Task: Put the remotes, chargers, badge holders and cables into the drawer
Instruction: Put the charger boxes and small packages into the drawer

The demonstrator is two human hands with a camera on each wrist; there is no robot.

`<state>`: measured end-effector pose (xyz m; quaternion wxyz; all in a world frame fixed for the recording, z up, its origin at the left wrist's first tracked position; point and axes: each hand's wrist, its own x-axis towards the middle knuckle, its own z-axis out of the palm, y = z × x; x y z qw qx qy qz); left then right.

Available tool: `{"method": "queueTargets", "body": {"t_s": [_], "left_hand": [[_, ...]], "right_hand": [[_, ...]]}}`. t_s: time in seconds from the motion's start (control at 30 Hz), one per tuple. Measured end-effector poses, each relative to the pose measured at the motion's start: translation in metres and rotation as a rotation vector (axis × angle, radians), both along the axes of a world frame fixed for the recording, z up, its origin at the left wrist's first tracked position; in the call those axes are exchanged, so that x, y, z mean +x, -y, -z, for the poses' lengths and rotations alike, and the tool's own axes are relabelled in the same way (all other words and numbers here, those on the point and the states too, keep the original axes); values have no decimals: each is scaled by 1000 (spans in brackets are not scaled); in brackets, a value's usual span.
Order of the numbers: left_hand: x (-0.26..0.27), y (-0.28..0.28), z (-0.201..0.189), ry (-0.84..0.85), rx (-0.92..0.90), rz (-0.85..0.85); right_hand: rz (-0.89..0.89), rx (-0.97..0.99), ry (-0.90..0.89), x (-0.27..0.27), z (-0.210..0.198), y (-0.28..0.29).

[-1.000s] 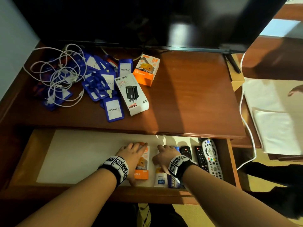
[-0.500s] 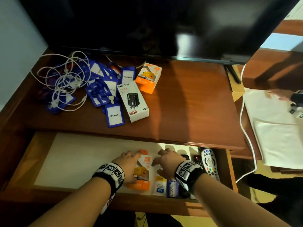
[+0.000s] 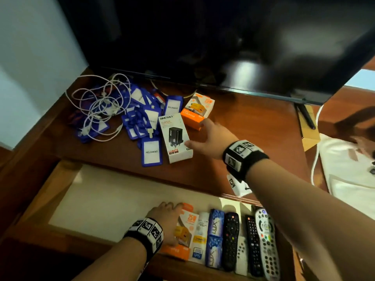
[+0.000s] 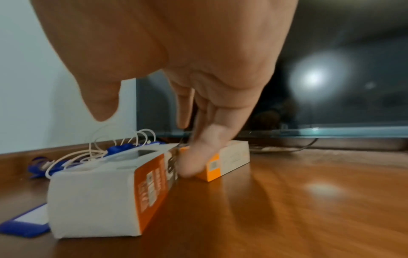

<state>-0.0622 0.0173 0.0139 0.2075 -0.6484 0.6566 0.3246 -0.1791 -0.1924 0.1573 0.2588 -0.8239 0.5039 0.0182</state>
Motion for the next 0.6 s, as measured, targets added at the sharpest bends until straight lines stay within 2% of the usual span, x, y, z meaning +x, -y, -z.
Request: {"method": "queueTargets", "body": {"t_s": [0.17, 0.27, 0.4, 0.5, 0.6], "left_hand": [[21, -11, -36, -85, -131, -282], [49, -22, -72, -108, -304, -534], [85, -5, -121, -139, -616, -809], [99, 42, -160, -187, -819, -796], [96, 105, -180, -252, -844, -677]], "right_hand": [[37, 87, -24, 59, 25, -8], [91, 126, -2, 75, 36, -15], [193, 136, 112, 62, 34, -21], [267, 84, 190, 33, 24, -31], [370, 53, 253, -2, 16, -43]]}}
